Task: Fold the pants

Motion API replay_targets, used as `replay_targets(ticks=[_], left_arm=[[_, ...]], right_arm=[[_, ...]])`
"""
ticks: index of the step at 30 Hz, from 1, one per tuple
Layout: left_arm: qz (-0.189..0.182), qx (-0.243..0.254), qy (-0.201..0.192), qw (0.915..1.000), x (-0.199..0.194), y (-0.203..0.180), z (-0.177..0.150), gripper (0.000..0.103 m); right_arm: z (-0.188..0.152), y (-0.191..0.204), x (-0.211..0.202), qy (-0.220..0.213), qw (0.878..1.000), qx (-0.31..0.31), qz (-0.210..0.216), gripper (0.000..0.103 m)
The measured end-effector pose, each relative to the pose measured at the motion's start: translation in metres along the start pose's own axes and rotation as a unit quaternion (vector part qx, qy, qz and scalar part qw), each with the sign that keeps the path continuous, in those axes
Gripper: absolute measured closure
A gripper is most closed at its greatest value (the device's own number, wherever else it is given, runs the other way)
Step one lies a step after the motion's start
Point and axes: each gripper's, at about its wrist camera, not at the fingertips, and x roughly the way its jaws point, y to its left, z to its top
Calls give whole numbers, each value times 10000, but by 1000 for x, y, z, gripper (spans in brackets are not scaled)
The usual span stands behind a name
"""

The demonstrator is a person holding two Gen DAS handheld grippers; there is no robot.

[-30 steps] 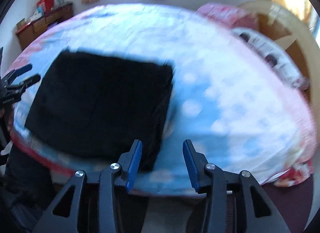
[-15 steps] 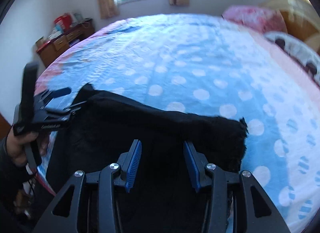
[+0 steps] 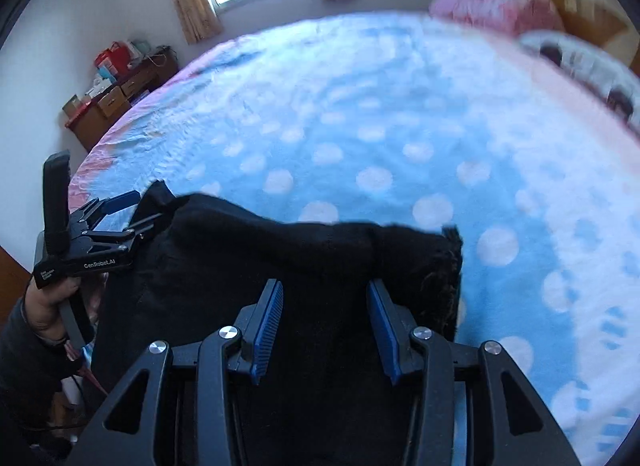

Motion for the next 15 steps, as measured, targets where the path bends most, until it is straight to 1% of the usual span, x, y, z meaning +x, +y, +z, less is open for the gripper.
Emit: replay_targets(ticks=[2, 5, 6, 8, 10, 11, 12, 13, 15], left_arm=[[78, -102, -146, 9998, -13, 5, -1, 0], [119, -282, -341, 9990, -33, 12, -5, 0], [128, -306, -372, 9988, -37, 13, -7, 0], [103, -343, -395, 9986, -46, 10, -16, 0], [62, -324, -338, 9989, -47, 5, -24, 0], [45, -288, -267, 9992, -45, 0, -31, 0], [36, -230, -219, 9995, -43, -3, -35, 0], [47, -145, -145, 9998, -40, -7, -40, 0], [84, -72, -11, 9999, -33, -14, -50, 0]], right_arm=[[4, 11, -10, -201, 9996, -185, -117, 57], [14, 33, -18, -348, 9985, -423, -56, 57], [16, 39, -18, -372, 9981, -489, -20, 56], [20, 51, -11, -347, 9972, -630, 210, 55], [22, 63, 5, -154, 9949, -790, 609, 55], [22, 67, 11, -74, 9940, -824, 722, 55], [23, 68, 26, 108, 9930, -804, 861, 55], [23, 68, 35, 228, 9928, -753, 901, 55], [24, 57, 67, 712, 9916, -502, 957, 55]])
